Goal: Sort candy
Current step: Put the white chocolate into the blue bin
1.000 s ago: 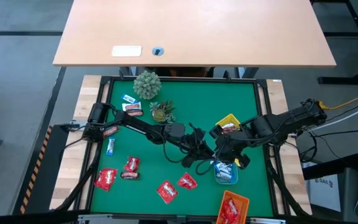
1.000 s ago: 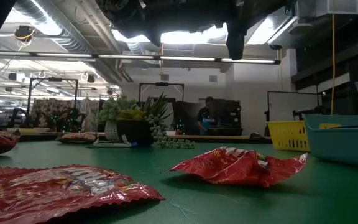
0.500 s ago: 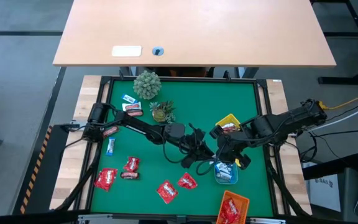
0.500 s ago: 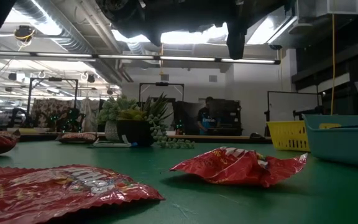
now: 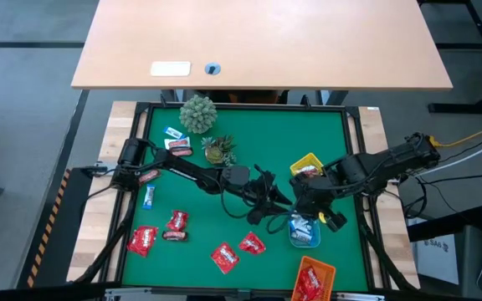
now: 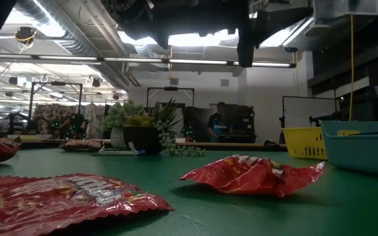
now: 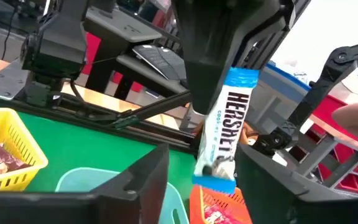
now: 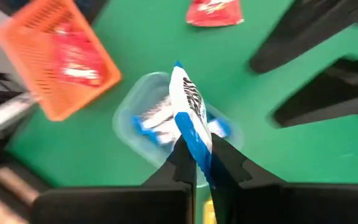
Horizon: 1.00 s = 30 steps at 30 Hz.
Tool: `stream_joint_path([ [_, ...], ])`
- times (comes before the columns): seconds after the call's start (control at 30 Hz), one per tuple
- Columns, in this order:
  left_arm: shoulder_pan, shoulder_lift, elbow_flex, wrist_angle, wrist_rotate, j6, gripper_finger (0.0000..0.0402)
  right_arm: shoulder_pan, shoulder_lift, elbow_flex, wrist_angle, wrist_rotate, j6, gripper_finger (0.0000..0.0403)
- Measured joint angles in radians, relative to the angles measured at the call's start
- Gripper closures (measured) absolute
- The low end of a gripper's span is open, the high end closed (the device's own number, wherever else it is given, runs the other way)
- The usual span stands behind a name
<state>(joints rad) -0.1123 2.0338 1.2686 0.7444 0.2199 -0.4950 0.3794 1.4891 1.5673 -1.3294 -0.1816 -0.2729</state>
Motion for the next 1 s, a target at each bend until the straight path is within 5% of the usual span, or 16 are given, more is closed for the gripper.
stream_joint_path([
  [0.27, 0.004, 0.000, 0.000, -0.011, 0.025, 0.022, 0.0199, 0.000, 0.000, 0.000, -0.038, -0.064, 0.160, 0.0378],
  [0.57, 0.032, 0.000, 0.000, -0.014, 0.252, 0.059, 0.0215, 0.000, 0.000, 0.000, -0.110, -0.064, 0.277, 0.0377],
  [0.83, 0.035, 0.000, 0.000, -0.014, 0.261, 0.061, 0.0216, 0.000, 0.000, 0.000, -0.126, -0.064, 0.280, 0.0370],
  [1.0, 0.035, 0.000, 0.000, -0.010, 0.261, 0.129, 0.0216, 0.000, 0.000, 0.000, -0.130, -0.063, 0.280, 0.0323],
])
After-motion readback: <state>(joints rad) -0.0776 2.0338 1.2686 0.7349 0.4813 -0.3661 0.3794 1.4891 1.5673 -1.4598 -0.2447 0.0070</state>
